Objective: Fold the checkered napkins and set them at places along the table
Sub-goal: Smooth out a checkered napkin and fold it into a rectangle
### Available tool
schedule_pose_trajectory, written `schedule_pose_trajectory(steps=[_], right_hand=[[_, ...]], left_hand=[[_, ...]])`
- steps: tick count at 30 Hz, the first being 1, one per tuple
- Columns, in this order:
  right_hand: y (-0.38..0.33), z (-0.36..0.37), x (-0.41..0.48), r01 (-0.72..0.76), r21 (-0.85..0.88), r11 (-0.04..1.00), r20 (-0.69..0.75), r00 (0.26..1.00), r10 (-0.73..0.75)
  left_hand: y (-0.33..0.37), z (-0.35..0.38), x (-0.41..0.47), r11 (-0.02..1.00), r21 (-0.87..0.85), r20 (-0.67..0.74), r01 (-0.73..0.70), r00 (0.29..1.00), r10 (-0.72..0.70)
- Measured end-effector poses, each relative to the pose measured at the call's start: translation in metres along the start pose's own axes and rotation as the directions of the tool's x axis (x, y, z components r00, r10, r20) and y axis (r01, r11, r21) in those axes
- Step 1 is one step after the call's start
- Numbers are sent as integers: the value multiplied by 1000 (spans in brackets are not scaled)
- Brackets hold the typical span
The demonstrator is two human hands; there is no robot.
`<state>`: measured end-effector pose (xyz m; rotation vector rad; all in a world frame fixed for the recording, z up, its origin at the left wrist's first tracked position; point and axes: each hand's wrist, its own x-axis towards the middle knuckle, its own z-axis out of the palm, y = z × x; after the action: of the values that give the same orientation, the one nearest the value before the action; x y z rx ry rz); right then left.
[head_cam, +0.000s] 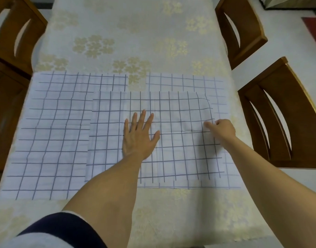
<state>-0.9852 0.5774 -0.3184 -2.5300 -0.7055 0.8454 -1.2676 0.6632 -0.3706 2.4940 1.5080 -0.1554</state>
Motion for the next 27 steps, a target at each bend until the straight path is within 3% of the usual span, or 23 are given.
schedule_pose_trajectory(steps=[3,7,13,16,18,23,27], right_hand=[[-1,-11,-7,88,71,994,19,996,-89],[7,-20,-18,76,225,971,36,996,-87],[1,-23,-25,195,113,974,-154,972,-177],[-2,-24,-29,243,69,968,-166,959,-229],[0,-24,-30,233,87,969,-133,966,-220],[9,-26,-33,60,175,983,151,985,-87],[-2,-26,-43,125,174,977,49,990,-135]], left_hand=[[0,1,0,1000,2,-11,4,1000,-4],[0,1,0,1000,-6,-16,7,1000,-7],[3,0,1,998,-53,-41,28,999,-31],[3,1,1,998,-59,-43,36,998,-39],[3,1,2,997,-65,-39,39,998,-41],[3,1,1,996,-73,-48,46,998,-49],[3,1,1,996,-80,-45,46,998,-49]])
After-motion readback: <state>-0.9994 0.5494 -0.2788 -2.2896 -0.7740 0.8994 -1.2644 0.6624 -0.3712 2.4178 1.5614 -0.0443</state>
